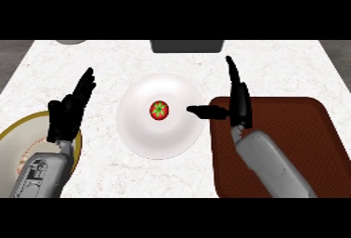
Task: Pick the tomato from the tray and place it in the plate
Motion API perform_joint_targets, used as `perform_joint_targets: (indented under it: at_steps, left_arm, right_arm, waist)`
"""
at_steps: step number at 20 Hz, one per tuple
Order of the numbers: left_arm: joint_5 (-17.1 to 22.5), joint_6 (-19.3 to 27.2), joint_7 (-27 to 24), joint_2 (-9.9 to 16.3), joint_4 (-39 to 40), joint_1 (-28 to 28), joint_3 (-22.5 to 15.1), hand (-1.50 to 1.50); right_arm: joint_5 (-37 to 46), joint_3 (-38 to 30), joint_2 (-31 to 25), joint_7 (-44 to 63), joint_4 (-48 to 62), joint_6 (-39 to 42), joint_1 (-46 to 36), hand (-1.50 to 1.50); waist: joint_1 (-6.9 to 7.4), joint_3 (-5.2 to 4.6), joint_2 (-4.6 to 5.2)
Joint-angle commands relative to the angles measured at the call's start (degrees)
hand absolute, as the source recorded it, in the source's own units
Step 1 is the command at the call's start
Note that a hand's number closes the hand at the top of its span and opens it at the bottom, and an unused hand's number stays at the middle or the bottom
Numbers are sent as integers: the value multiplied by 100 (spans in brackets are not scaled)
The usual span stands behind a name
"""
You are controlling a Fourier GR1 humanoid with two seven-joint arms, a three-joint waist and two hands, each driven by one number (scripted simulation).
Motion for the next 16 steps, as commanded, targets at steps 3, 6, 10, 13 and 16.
perform_joint_targets:
  at_steps: [3,6,10,13,16]
  left_arm:
    - [47,-243,-60,121,-35,113,106,0]
    - [116,-358,-34,191,-19,43,250,0]
    - [128,-388,457,91,-461,-25,237,0]
    - [-171,-128,-310,-253,162,110,114,0]
    - [-56,-430,161,1,-133,28,333,0]
  right_arm:
    - [-538,-670,-1022,-229,-1133,1022,944,-150]
    - [-663,-977,-1154,-785,-1040,1438,1318,-150]
    - [-543,-1319,-1163,-846,-980,1791,1415,-150]
    - [-745,-1747,-1166,-1286,-864,2069,1626,-150]
    - [-428,-1925,-911,-1278,-328,2176,1201,-150]
  waist:
    - [5,-2,2]
    - [32,-1,9]
    - [52,-1,9]
    - [34,-2,16]
    - [60,-1,15]
